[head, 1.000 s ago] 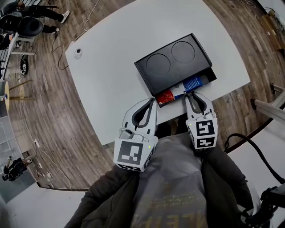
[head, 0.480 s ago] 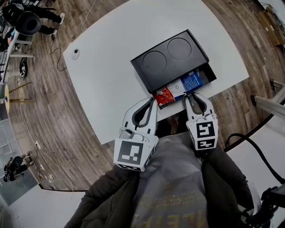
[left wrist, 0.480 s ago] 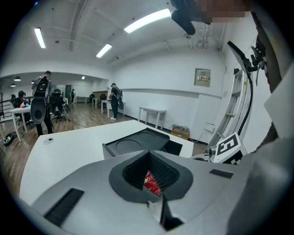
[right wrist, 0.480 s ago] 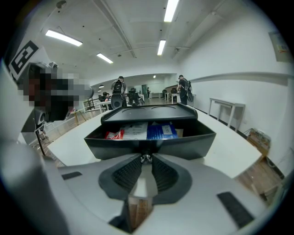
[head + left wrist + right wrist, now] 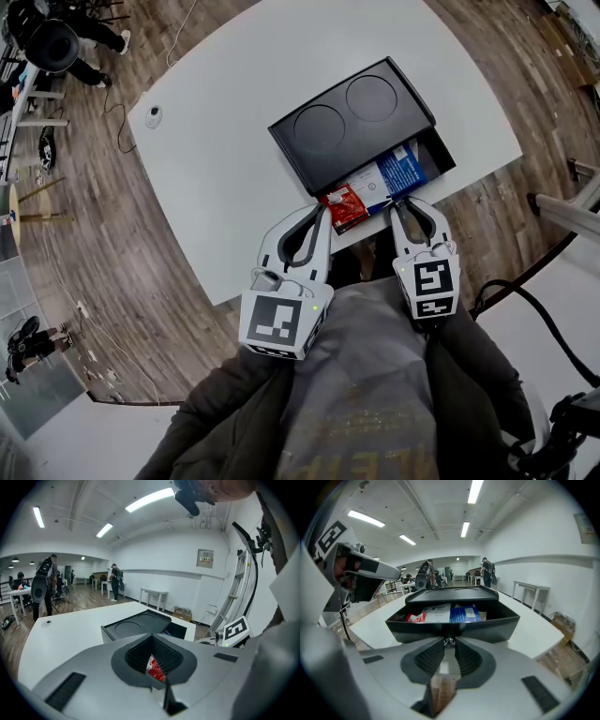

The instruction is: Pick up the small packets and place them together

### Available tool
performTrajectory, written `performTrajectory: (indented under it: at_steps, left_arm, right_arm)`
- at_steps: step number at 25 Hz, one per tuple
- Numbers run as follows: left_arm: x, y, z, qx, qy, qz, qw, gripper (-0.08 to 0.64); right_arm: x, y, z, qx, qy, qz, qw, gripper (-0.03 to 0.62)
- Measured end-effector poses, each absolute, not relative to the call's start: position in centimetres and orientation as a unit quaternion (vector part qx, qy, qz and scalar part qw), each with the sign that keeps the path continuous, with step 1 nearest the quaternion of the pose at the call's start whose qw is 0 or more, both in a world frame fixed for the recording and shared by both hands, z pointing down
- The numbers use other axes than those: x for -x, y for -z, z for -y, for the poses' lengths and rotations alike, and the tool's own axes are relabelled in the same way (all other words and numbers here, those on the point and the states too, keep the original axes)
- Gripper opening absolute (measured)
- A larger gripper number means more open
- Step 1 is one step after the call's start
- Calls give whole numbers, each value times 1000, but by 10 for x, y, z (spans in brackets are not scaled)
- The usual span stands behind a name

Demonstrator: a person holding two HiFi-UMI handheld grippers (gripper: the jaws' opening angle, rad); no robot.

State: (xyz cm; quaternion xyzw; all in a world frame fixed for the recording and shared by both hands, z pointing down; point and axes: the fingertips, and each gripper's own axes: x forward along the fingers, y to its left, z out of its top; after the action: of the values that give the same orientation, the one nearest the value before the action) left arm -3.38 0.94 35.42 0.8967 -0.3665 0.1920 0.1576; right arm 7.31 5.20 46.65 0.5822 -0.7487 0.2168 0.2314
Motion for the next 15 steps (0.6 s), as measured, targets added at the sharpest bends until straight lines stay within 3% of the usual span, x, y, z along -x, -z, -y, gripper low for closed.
performTrajectory:
  at_steps: [15]
  left_arm:
    - [16, -366, -33, -904, -197, 347, 153, 2]
  right_arm:
    - [-80, -477, -83, -588, -219, 748, 218, 75]
